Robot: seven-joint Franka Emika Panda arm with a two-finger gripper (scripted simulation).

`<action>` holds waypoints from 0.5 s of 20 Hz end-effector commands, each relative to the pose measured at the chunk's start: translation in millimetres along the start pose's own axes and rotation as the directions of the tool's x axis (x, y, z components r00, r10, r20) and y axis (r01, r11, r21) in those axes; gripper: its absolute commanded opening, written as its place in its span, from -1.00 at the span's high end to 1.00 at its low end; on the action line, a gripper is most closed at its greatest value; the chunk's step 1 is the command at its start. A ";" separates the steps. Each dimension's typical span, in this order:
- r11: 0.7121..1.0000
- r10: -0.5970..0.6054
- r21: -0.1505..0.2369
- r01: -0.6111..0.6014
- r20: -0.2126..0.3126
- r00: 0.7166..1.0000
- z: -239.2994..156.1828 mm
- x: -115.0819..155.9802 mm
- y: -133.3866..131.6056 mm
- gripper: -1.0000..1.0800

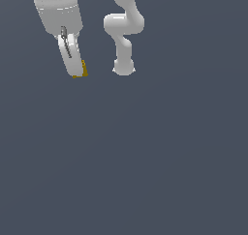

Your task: Pick up the object and move it to a goal position.

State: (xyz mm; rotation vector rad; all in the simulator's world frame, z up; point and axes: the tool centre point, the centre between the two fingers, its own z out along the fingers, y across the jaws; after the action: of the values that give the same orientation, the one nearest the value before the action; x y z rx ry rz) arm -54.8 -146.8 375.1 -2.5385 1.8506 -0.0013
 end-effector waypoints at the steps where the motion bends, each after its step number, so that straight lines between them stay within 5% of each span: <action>1: 1.000 -0.001 -0.001 0.001 0.000 1.000 -18.3 2.3 3.4 1.00; 10: 1.000 -0.003 -0.001 0.003 0.000 1.000 -52.3 7.9 7.8 1.00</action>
State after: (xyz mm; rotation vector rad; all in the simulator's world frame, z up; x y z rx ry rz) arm -59.6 -156.1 423.8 -2.5407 1.8476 -0.0009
